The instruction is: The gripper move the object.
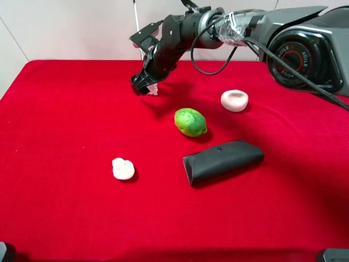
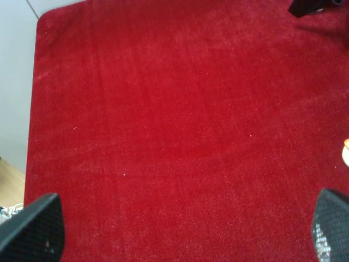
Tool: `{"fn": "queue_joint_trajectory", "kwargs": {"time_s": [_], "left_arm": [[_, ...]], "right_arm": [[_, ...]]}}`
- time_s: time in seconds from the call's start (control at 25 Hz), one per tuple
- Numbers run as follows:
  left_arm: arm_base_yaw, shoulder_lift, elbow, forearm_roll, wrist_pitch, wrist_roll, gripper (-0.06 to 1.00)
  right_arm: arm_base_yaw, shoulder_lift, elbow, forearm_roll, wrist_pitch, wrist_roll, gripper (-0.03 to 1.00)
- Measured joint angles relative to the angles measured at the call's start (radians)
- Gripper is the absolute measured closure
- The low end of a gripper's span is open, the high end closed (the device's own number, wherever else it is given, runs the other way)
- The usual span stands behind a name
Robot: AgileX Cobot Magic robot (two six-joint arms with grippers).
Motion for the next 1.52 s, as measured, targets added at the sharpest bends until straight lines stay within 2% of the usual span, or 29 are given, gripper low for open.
{"fn": "queue_joint_trajectory", "kwargs": {"time_s": [0.24, 0.6, 1.52], "left_arm": [[0.0, 0.0, 0.0, 0.0, 0.0, 0.0, 0.07], [0.0, 0.0, 0.0, 0.0, 0.0, 0.0, 0.07], [0.0, 0.0, 0.0, 0.0, 0.0, 0.0, 0.07]], "right_arm": [[0.0, 0.001, 0.0, 0.004, 0.007, 0.0, 0.34], [0.0, 0.001, 0.0, 0.006, 0.009, 0.0, 0.61], [-0.003, -0.004, -0.002, 0.03, 0.041, 0.0, 0.61]]}}
